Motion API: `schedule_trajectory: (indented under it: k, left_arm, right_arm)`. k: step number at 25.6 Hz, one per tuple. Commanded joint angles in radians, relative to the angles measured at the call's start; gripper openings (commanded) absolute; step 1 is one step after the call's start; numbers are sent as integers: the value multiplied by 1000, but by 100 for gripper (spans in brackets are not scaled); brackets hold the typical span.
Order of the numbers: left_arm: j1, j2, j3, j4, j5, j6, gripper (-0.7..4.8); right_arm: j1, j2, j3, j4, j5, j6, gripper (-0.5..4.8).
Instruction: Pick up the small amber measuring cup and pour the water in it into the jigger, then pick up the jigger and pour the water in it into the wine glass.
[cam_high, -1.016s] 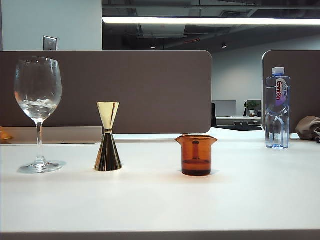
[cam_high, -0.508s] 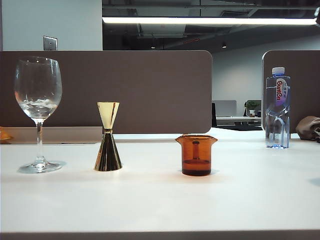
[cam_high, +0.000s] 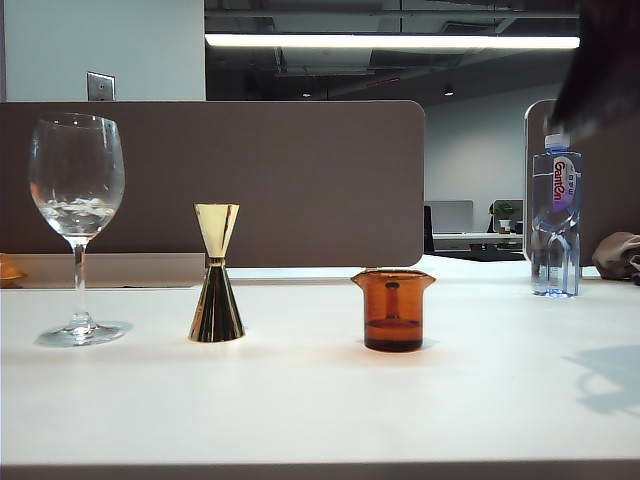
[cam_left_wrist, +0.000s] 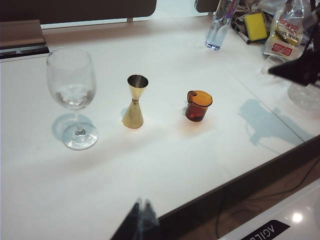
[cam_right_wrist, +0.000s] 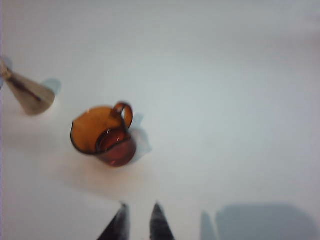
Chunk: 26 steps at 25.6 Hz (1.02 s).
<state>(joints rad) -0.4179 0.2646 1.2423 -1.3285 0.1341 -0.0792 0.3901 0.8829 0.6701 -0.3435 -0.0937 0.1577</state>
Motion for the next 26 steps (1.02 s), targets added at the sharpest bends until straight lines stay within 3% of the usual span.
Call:
schedule_trajectory:
  k: [1,4,7,18,23,26]
  left_arm:
    - [0,1,2,6,0,0,-2]
    - [0,1,2,6,0,0,-2]
    - [0,1,2,6,0,0,-2]
    - [0,1,2,6,0,0,-2]
    - [0,1,2,6,1,0,-2]
    - [0,1,2,6,0,0,-2]
  right_arm:
    - [0,69,-150,310,-72,134,63]
    - [0,208,-244,584,-166,183,62]
    - [-1,283,-259,679,-176,178,62]
    - [-1,402,-255,779,-130,-248,63]
    - [-1,448,-255,812,-127,-290,66]
    - [-1,506,-255,856,-153,-290,101]
